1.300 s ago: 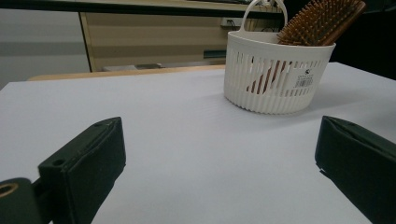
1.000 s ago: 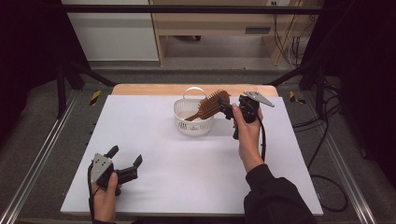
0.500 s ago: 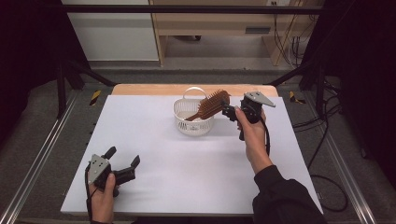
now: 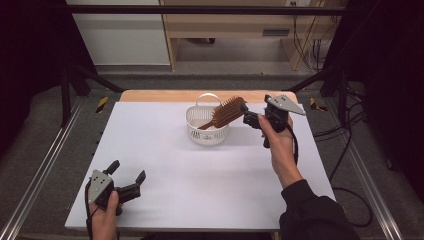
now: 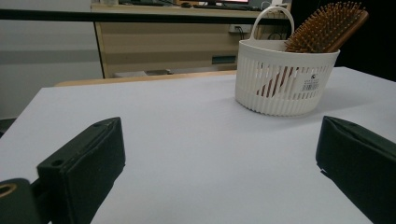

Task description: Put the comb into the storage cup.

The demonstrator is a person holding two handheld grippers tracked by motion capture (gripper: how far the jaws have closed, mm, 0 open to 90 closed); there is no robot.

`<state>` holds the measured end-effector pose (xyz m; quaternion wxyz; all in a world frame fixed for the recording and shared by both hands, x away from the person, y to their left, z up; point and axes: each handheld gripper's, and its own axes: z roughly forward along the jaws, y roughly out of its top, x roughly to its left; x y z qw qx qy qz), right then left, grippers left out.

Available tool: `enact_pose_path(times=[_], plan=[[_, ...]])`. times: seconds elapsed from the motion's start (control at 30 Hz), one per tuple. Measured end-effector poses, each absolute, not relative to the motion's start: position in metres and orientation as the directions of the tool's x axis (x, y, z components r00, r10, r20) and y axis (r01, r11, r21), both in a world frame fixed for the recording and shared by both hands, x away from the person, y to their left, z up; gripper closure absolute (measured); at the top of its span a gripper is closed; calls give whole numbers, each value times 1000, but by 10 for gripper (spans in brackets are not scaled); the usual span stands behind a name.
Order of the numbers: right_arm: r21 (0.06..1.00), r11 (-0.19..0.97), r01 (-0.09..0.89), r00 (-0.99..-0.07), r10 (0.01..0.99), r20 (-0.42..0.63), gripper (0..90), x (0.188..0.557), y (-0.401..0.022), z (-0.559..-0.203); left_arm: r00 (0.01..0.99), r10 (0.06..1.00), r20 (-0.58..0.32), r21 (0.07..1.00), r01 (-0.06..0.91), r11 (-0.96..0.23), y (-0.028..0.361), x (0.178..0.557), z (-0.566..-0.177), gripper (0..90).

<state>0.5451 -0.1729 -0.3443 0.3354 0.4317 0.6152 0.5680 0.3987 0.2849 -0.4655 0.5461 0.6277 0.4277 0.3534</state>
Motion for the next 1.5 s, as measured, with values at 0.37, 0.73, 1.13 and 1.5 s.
enact_pose_path(times=[0.37, 0.73, 1.13, 1.5], plan=[[990, 20, 137, -430, 902, 41, 39, 526, -199, -336, 381, 924, -36, 986, 164, -29, 288, 397, -467, 25], [995, -28, 98, -444, 893, 69, 36, 512, -223, -334, 371, 927, -54, 987, 159, -6, 300, 392, -467, 19], [998, -39, 54, -406, 912, 58, 59, 497, -247, -334, 363, 928, -84, 987, 159, 27, 312, 385, -467, 20], [999, -20, 47, -388, 921, 36, 35, 485, -261, -341, 336, 938, -86, 988, 147, 37, 324, 382, -467, 18]])
